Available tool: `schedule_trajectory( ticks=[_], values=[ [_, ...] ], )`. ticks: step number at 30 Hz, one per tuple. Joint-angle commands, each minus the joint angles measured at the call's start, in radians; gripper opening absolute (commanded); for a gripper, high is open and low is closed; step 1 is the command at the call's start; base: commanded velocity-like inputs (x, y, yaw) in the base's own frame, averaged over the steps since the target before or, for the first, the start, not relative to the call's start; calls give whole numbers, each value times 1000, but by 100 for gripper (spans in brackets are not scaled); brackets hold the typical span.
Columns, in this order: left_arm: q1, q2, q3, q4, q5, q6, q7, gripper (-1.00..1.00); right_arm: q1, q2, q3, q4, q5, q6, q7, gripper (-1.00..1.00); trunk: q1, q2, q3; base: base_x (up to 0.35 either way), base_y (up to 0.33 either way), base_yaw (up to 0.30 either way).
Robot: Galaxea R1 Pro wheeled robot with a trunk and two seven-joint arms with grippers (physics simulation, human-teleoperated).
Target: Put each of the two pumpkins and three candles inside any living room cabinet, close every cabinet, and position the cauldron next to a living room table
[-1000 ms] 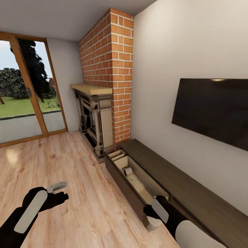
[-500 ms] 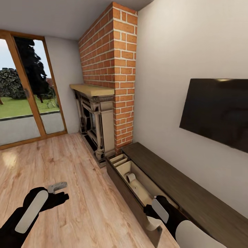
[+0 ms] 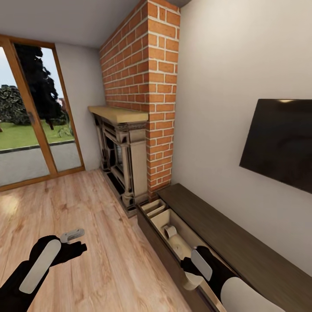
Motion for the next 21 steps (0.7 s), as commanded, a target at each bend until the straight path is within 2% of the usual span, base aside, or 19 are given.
schedule_trajectory(
  ticks=[1, 21],
  values=[
    [-1, 1, -2, -1, 10, 1, 10, 100, -1, 0, 6, -2, -10, 1, -10, -100, 1, -2, -2, 300, 169, 0],
    [-1, 0, -5, -1, 11, 1, 12, 100, -1, 0, 6, -2, -11, 1, -10, -100, 1, -2, -2, 300, 169, 0]
  ],
)
